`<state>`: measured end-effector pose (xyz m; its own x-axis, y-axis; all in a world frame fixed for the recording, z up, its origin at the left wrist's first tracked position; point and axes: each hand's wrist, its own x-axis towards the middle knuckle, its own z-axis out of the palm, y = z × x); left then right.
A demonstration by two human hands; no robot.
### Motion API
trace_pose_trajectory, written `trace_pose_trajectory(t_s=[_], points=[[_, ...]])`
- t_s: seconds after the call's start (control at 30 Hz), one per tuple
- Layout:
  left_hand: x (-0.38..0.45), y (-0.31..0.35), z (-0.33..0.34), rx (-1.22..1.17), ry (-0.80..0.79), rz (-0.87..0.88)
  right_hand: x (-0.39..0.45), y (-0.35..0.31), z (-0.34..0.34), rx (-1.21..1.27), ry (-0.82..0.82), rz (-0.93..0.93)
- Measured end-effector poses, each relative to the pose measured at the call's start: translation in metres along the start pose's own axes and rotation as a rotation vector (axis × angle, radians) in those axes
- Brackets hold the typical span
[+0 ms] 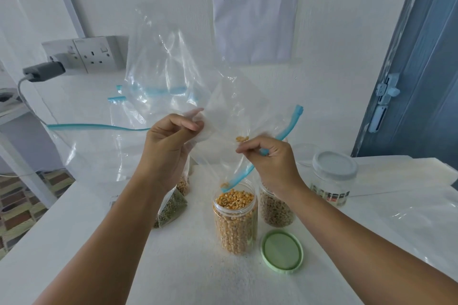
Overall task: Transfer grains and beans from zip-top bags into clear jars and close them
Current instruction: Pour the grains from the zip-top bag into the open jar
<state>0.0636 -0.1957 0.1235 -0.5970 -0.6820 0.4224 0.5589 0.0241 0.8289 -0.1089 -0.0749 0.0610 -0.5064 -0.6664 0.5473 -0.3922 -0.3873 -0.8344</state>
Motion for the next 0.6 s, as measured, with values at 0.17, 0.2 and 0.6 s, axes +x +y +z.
trace_pose_trajectory(t_s=[0.17,0.2,0.6], points=[[0.000,-0.004,-0.010,0.014,0.038,-0.007,0.000,0.001,-0.002,0.027,-0.080,0.003],[0.000,-0.005,-0.012,0.012,0.041,-0.011,-0.001,0.001,-0.003,0.054,-0.087,0.014],[-0.002,-0.008,-0.010,-0.015,0.028,-0.008,0.007,-0.013,0.005,0.162,0.027,0.061]])
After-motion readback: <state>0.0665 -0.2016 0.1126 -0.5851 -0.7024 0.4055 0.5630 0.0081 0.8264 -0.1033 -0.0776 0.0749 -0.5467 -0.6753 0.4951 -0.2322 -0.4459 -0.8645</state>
